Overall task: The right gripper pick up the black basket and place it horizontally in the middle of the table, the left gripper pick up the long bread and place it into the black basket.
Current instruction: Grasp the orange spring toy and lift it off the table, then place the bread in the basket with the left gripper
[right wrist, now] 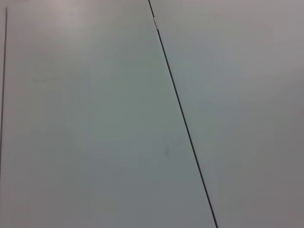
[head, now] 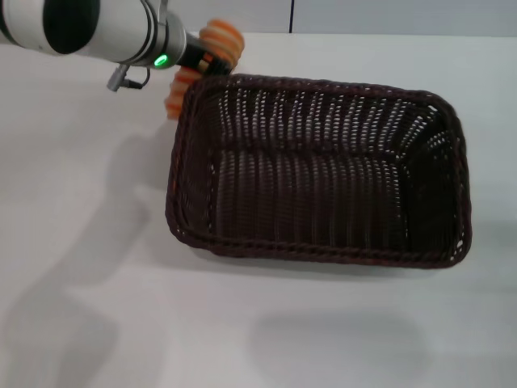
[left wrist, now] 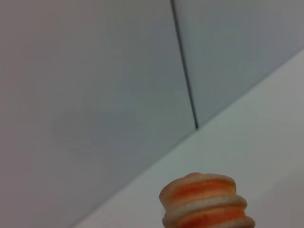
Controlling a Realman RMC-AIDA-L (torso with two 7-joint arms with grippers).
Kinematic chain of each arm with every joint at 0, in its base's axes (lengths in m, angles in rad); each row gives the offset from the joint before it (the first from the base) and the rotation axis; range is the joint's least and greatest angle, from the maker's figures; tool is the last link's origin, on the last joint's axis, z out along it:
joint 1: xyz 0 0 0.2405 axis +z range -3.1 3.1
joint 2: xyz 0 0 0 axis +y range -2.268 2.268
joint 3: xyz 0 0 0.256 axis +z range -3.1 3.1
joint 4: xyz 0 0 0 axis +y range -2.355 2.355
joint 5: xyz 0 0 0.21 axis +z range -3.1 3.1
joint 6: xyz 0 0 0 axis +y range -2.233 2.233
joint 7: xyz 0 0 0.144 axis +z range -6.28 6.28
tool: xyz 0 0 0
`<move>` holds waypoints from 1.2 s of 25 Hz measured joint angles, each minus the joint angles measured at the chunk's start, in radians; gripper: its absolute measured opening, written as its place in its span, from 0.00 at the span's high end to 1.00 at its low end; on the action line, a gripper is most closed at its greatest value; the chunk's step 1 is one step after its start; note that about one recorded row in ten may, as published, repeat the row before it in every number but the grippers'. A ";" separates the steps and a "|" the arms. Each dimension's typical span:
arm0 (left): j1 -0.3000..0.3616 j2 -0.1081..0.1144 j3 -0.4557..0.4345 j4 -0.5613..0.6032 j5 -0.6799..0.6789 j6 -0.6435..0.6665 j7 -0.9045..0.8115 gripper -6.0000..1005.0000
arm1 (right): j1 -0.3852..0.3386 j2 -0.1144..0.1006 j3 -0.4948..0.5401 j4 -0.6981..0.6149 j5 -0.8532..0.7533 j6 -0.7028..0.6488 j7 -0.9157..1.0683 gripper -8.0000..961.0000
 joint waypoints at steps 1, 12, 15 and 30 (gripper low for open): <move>0.011 0.000 0.001 -0.036 0.000 -0.002 0.012 0.46 | 0.000 0.000 0.000 0.000 0.000 -0.001 0.000 0.15; 0.004 0.002 -0.042 -0.021 0.000 0.085 0.059 0.55 | -0.008 0.003 0.000 0.006 0.000 -0.024 0.000 0.15; 0.018 0.002 -0.042 -0.033 -0.002 0.120 0.076 0.56 | -0.005 0.003 0.000 0.011 0.000 -0.024 0.002 0.15; 0.231 0.003 0.057 -0.601 -0.346 -0.276 0.542 0.68 | 0.005 0.000 0.005 0.014 0.000 -0.020 0.003 0.15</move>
